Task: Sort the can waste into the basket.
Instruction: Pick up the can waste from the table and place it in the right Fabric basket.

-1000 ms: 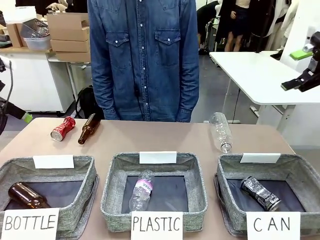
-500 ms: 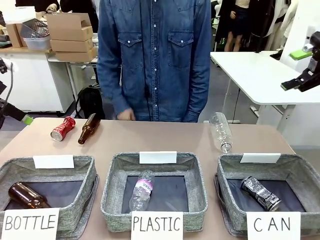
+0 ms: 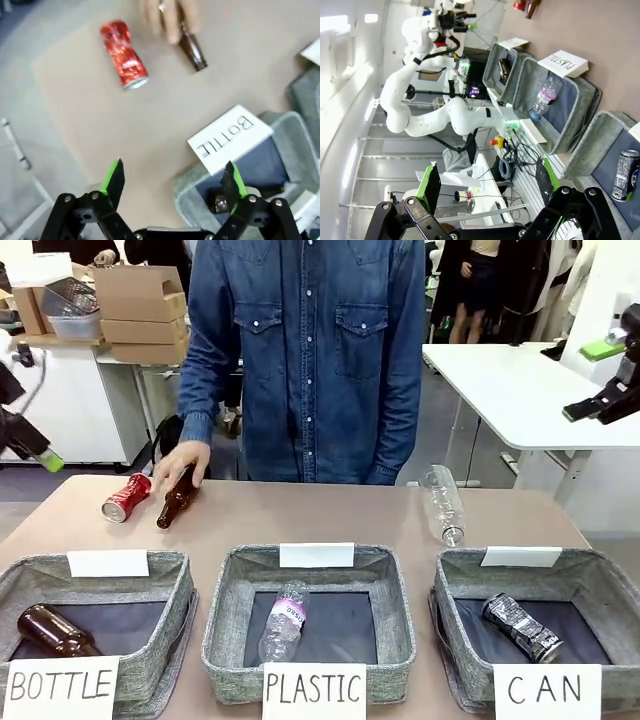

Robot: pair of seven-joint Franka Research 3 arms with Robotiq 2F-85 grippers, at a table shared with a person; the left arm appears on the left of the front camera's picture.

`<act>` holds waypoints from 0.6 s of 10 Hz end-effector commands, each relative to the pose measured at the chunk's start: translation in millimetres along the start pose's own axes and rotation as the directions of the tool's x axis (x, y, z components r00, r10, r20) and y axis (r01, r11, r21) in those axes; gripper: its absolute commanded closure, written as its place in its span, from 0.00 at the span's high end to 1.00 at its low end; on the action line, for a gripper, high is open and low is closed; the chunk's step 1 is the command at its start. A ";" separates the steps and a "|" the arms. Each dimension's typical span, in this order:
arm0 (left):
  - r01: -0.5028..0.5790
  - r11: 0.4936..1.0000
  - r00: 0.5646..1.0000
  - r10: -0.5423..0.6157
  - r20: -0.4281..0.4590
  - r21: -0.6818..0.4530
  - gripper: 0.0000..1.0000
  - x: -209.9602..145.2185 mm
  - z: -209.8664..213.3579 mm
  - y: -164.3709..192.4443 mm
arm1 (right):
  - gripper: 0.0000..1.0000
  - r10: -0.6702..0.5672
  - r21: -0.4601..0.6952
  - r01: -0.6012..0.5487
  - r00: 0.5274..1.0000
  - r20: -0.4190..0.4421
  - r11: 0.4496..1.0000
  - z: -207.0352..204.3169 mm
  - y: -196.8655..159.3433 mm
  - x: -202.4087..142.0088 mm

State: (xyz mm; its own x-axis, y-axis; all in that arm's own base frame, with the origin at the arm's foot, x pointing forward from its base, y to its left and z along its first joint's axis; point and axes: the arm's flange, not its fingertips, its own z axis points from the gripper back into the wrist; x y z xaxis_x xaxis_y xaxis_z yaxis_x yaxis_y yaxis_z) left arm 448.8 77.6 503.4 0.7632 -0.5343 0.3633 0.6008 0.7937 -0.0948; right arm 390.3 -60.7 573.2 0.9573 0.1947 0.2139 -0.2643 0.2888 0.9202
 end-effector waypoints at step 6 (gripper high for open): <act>0.115 0.979 0.977 -0.081 0.199 -0.166 1.00 -112.4 82.1 26.9 | 1.00 0.019 0.001 -0.019 1.000 -0.009 1.000 2.3 0.3 -1.2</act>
State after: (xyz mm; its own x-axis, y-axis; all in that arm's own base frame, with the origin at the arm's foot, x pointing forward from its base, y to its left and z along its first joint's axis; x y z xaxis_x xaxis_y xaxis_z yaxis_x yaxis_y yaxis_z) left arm 352.1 189.2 545.1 0.6843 -0.4952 0.5353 0.6725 0.7124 -0.2006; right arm 390.2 -60.9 573.4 0.9573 0.1944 0.2141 -0.2644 0.2889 0.9201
